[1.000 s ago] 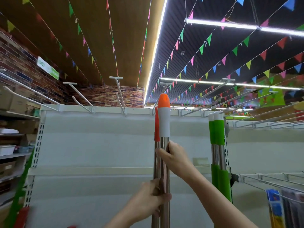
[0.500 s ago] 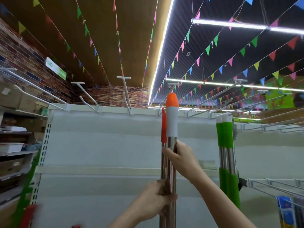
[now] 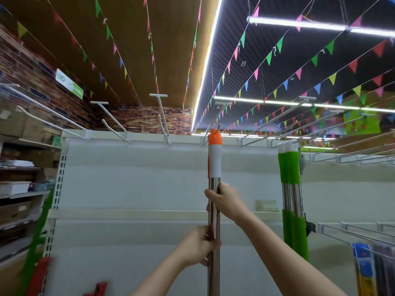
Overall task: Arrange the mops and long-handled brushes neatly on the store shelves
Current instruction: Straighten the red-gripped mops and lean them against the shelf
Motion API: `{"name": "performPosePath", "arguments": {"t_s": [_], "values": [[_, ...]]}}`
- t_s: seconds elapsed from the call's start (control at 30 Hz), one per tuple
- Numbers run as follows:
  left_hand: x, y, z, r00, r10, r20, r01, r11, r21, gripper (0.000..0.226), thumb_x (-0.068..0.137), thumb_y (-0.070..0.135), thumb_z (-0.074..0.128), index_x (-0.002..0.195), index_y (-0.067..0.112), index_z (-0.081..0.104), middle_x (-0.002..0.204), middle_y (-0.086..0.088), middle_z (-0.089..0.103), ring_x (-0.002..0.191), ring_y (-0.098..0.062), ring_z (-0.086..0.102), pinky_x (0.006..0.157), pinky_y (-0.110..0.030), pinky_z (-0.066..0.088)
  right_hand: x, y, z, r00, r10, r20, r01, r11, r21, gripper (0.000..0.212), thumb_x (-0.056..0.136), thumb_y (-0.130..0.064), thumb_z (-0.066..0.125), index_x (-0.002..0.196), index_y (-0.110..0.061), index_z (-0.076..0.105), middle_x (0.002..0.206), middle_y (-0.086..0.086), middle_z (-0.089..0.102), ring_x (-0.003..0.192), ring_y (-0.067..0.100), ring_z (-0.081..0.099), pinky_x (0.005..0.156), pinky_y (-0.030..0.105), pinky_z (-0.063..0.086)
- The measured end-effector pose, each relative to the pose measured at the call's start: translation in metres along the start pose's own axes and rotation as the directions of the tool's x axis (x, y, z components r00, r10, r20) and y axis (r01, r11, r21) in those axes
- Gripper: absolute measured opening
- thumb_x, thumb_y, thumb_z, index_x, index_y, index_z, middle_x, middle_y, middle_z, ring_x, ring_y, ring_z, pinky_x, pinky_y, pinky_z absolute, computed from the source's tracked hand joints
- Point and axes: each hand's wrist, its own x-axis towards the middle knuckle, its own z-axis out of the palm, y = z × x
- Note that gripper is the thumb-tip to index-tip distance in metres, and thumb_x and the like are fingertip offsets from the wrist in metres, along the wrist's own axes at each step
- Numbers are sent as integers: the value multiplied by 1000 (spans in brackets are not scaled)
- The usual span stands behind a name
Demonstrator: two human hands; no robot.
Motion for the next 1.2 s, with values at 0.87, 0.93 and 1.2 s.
{"name": "performPosePath", "arguments": {"t_s": [0.87, 0.93, 1.2], "values": [[-94, -45, 52, 953, -282, -111, 252, 942, -222, 13, 94, 3, 42, 103, 7, 49, 78, -2, 57, 68, -12, 56, 61, -21, 44, -129, 50, 20, 850, 270, 451, -311, 950, 16, 35, 90, -10, 55, 121, 6, 48, 102, 22, 60, 94, 30, 62, 74, 41, 55], [-110, -48, 59, 950, -281, -134, 243, 939, -242, 14, 94, 3, 41, 103, 7, 51, 79, -1, 58, 68, -11, 57, 59, -17, 45, -142, 52, 27, 844, 259, 470, -320, 946, 54, 40, 90, -11, 56, 126, 0, 45, 107, 19, 58, 94, 26, 60, 80, 43, 55], [-224, -125, 23, 742, -520, -423, 410, 851, -328, 19, 96, -3, 32, 102, 5, 48, 76, -9, 55, 37, 5, 57, 40, -9, 43, -210, 66, 82, 715, 193, 672, -345, 933, 98, 34, 93, -11, 53, 125, -5, 47, 107, 11, 56, 94, 22, 59, 66, 29, 52]]}}
